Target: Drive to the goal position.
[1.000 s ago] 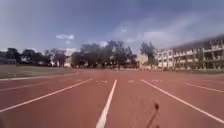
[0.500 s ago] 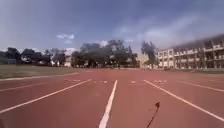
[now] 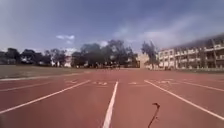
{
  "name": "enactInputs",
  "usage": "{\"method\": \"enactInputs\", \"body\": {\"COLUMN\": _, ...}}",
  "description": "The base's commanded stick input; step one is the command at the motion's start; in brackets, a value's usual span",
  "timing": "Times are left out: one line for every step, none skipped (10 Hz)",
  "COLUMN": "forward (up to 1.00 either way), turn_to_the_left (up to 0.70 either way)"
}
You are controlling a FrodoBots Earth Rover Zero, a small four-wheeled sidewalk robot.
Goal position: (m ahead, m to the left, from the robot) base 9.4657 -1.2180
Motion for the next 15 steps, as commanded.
{"method": "enactInputs", "body": {"forward": 0.7, "turn_to_the_left": 0.0}}
{"method": "enactInputs", "body": {"forward": 0.7, "turn_to_the_left": 0.0}}
{"method": "enactInputs", "body": {"forward": 0.7, "turn_to_the_left": 0.0}}
{"method": "enactInputs", "body": {"forward": 0.7, "turn_to_the_left": 0.0}}
{"method": "enactInputs", "body": {"forward": 0.7, "turn_to_the_left": 0.0}}
{"method": "enactInputs", "body": {"forward": 0.7, "turn_to_the_left": 0.0}}
{"method": "enactInputs", "body": {"forward": 0.7, "turn_to_the_left": 0.0}}
{"method": "enactInputs", "body": {"forward": 0.7, "turn_to_the_left": 0.0}}
{"method": "enactInputs", "body": {"forward": 0.7, "turn_to_the_left": 0.0}}
{"method": "enactInputs", "body": {"forward": 0.7, "turn_to_the_left": 0.0}}
{"method": "enactInputs", "body": {"forward": 0.7, "turn_to_the_left": 0.0}}
{"method": "enactInputs", "body": {"forward": 0.7, "turn_to_the_left": 0.0}}
{"method": "enactInputs", "body": {"forward": 0.7, "turn_to_the_left": 0.0}}
{"method": "enactInputs", "body": {"forward": 0.7, "turn_to_the_left": 0.0}}
{"method": "enactInputs", "body": {"forward": 0.7, "turn_to_the_left": 0.0}}
